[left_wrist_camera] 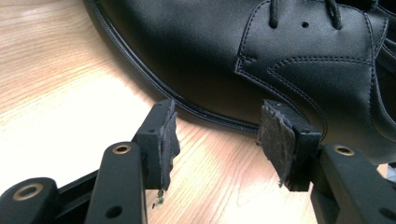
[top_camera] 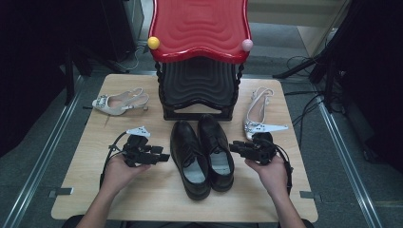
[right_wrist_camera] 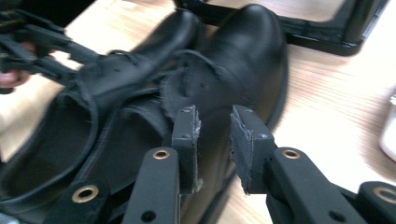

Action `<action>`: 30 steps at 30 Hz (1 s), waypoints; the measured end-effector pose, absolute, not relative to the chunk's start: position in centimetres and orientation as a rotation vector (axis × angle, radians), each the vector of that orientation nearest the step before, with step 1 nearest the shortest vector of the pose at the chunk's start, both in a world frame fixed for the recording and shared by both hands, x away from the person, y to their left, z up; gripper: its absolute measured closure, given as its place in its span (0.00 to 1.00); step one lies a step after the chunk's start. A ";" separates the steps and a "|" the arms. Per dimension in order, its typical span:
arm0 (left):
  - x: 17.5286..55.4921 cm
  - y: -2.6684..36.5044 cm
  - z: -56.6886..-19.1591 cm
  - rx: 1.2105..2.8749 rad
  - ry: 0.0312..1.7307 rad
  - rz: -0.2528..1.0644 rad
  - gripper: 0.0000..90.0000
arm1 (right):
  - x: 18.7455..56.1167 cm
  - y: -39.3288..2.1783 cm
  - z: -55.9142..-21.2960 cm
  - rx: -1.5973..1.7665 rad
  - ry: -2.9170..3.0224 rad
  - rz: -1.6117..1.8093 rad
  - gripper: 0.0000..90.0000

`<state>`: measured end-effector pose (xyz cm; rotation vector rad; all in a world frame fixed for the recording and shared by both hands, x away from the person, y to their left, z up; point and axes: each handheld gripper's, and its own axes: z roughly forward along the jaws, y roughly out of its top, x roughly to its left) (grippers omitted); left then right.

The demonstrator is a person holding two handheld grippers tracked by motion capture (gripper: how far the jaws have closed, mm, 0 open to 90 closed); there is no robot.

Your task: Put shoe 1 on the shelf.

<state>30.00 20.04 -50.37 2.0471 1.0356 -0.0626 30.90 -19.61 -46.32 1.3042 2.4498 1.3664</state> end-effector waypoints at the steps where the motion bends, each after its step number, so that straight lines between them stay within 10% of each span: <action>1: 30.0 20.1 -50.3 2.045 1.037 -0.062 0.51 | 30.7 -19.5 -46.1 1.299 2.455 1.367 0.80; 30: 31.5 20.0 -50.4 2.010 1.038 -0.059 0.50 | 28.9 -11.9 -46.2 1.252 2.768 1.124 0.66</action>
